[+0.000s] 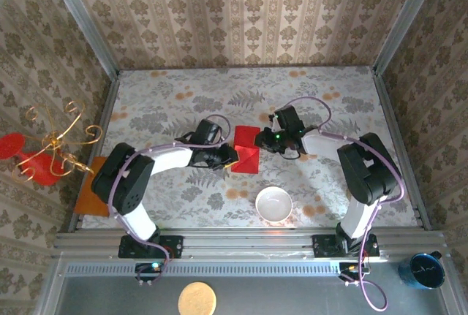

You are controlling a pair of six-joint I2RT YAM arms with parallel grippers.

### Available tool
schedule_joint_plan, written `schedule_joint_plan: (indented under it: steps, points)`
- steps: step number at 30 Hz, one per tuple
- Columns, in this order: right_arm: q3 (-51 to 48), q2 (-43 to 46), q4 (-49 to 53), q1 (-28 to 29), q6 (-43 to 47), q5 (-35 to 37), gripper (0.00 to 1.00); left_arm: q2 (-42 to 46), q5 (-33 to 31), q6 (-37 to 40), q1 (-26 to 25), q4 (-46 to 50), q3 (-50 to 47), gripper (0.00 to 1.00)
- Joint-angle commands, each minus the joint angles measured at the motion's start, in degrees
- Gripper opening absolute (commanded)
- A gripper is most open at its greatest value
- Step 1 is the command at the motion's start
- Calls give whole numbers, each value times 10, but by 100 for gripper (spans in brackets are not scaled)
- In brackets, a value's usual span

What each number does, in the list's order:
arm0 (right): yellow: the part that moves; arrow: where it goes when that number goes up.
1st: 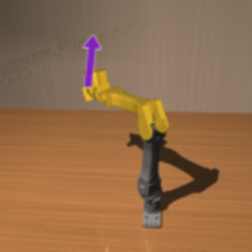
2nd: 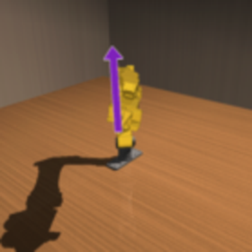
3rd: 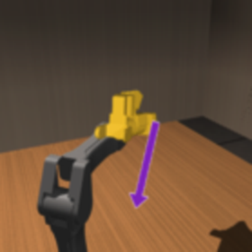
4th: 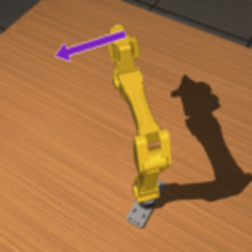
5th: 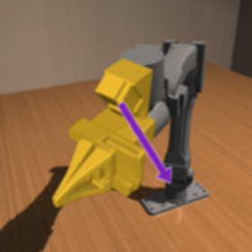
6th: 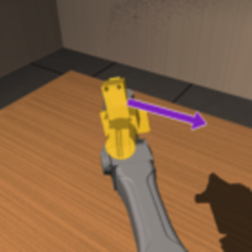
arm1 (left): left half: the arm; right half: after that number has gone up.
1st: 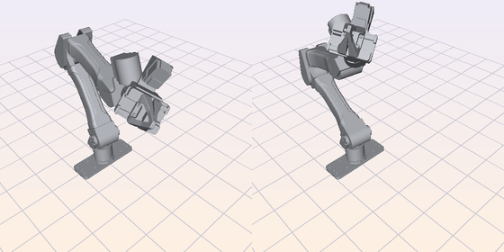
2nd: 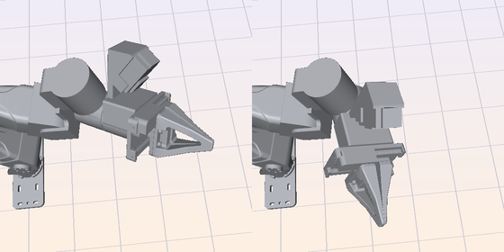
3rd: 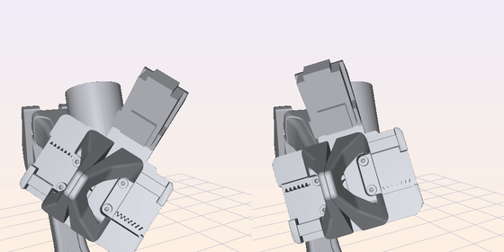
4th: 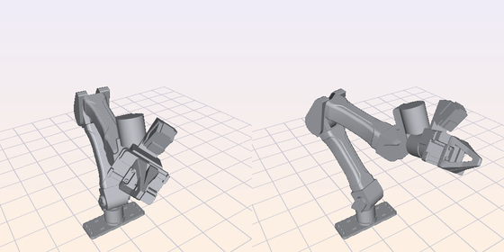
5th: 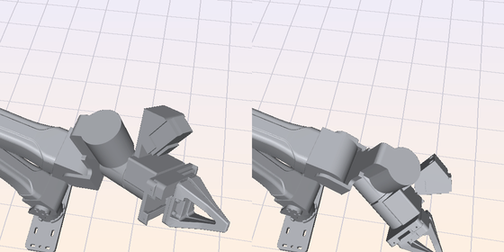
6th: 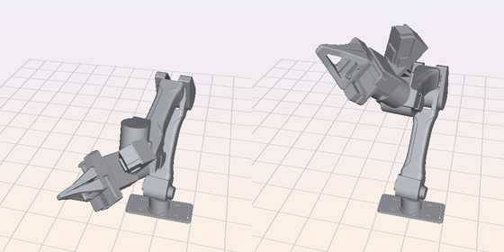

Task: Fold a paper plane with a square sheet of paper (pick it up from the middle)
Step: Fold the triangle a second time at the center of the table.

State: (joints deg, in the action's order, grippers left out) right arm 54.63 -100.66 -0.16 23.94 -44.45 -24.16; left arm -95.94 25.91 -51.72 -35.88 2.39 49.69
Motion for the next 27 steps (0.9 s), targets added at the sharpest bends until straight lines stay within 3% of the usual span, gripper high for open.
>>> schedule_joint_plan:
  steps: [1,7,27]
  points:
    - [-17,13,-23,1,-62,-1,29,11,-17,25,10,4,27,24]
    - [-28,-1,-50,3,-118,-10,39,-39,3,16,15,-27,56,25]
    - [-30,-47,-79,19,-158,-22,38,-112,-5,-23,30,-67,39,24]
